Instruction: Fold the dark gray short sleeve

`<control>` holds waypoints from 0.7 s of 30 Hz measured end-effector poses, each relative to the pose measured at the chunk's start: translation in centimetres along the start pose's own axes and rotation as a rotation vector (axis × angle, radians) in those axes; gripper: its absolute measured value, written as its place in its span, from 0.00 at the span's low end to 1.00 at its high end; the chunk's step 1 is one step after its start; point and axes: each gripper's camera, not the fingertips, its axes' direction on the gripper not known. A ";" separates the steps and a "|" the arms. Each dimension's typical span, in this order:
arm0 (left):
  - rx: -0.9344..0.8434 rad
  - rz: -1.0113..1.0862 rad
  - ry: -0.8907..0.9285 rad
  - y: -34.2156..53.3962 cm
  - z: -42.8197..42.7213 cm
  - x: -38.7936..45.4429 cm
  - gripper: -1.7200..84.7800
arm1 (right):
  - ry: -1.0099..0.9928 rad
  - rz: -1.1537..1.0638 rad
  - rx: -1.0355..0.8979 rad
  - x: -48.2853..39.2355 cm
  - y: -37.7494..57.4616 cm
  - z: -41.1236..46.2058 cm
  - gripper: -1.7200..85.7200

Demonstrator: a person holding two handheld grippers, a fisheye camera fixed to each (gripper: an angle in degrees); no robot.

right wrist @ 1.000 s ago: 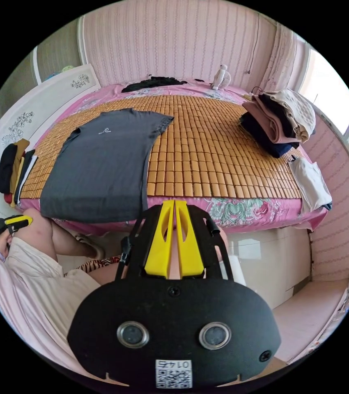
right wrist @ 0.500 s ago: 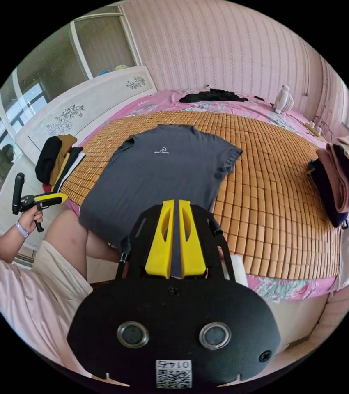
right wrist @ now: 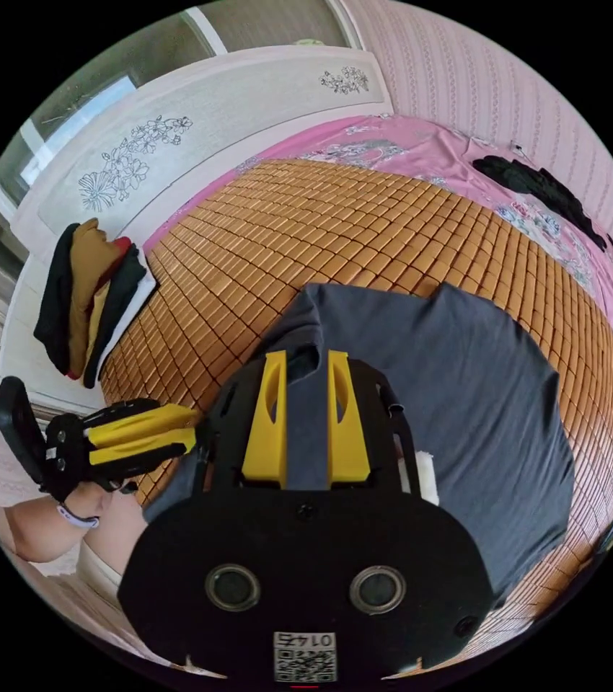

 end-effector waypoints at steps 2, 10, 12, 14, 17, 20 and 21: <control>-0.039 -0.012 0.035 -0.4 1.7 -0.6 0.08 | -0.062 0.058 -0.081 0.7 -2.1 3.0 0.10; -0.018 -0.111 0.038 2.0 1.2 -4.8 0.01 | -0.239 -0.124 0.035 -3.2 -5.4 1.8 0.11; -0.021 -0.173 0.054 3.7 0.2 -6.5 0.01 | -0.221 -0.140 0.073 -2.9 -4.6 -0.3 0.11; -0.033 -0.206 0.061 5.3 -0.7 -7.2 0.01 | -0.208 -0.112 0.125 -1.7 -1.2 -4.1 0.11; -0.014 -0.174 0.077 8.6 -3.3 -7.0 0.01 | -0.153 -0.099 0.215 -0.1 7.9 -9.1 0.09; 0.024 -0.163 0.130 12.5 -6.6 -6.0 0.01 | -0.013 -0.050 0.185 0.9 20.0 -12.6 0.08; 0.049 -0.146 0.152 14.0 -8.1 -5.4 0.01 | 0.018 -0.032 0.165 1.0 22.4 -13.1 0.08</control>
